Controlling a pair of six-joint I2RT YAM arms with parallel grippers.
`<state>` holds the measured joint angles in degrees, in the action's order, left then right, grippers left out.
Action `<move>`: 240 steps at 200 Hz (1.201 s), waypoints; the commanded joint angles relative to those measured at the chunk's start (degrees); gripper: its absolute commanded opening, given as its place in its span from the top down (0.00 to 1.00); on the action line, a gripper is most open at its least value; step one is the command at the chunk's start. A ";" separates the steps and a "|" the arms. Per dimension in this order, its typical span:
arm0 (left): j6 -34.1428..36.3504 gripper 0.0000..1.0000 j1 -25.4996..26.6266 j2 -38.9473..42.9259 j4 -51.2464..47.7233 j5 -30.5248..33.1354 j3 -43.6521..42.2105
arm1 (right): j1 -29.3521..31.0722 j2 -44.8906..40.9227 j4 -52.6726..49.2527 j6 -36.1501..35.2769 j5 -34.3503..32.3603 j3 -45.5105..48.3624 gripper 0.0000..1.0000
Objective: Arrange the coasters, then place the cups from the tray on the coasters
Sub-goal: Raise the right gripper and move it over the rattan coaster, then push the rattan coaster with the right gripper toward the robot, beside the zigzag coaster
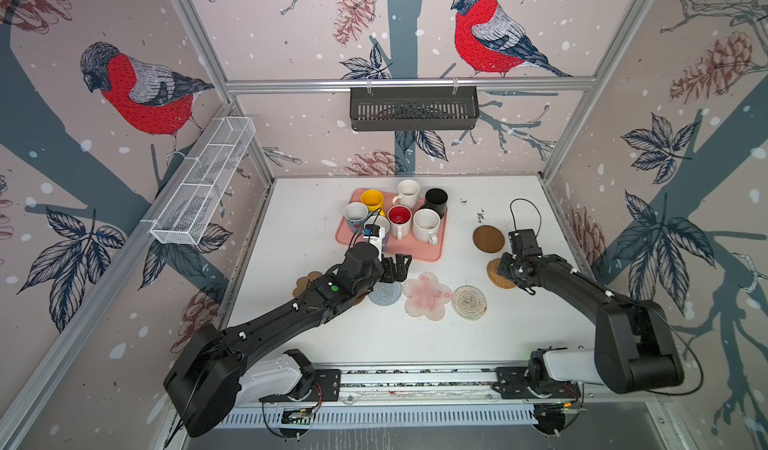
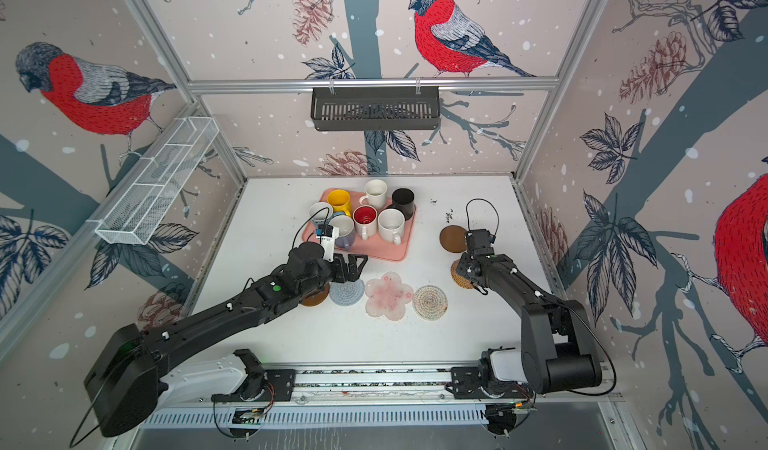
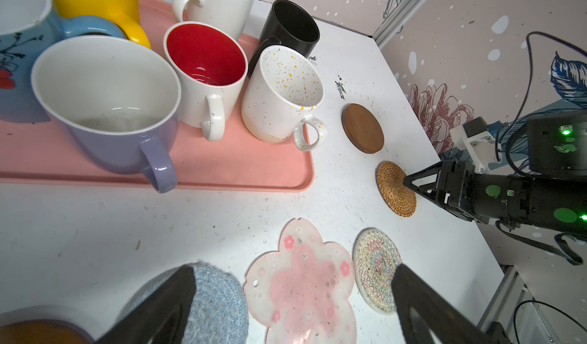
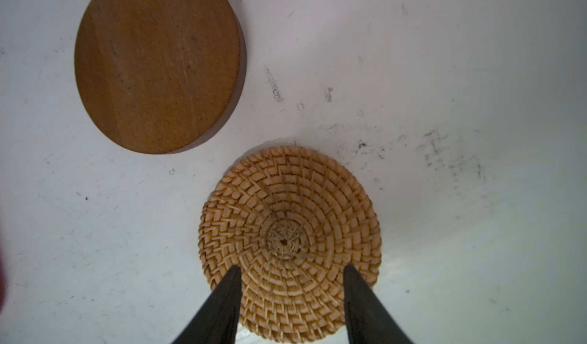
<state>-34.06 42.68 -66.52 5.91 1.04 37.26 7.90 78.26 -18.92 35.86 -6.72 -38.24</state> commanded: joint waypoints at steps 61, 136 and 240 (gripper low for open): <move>-0.65 0.03 0.65 4.46 2.00 -0.37 -7.05 | 1.04 0.56 2.92 1.45 -0.08 5.32 0.47; -0.69 0.03 1.44 5.39 2.49 -0.33 -8.33 | 1.33 -2.55 0.59 5.07 -2.36 9.56 0.48; -0.89 0.03 1.61 8.77 3.32 -0.66 -11.28 | 3.41 -9.53 -2.73 14.38 0.10 14.86 0.47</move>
<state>-34.70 44.23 -58.28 7.33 1.06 26.35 10.44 68.23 -11.84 46.00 -9.93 -24.38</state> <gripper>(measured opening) 0.967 0.529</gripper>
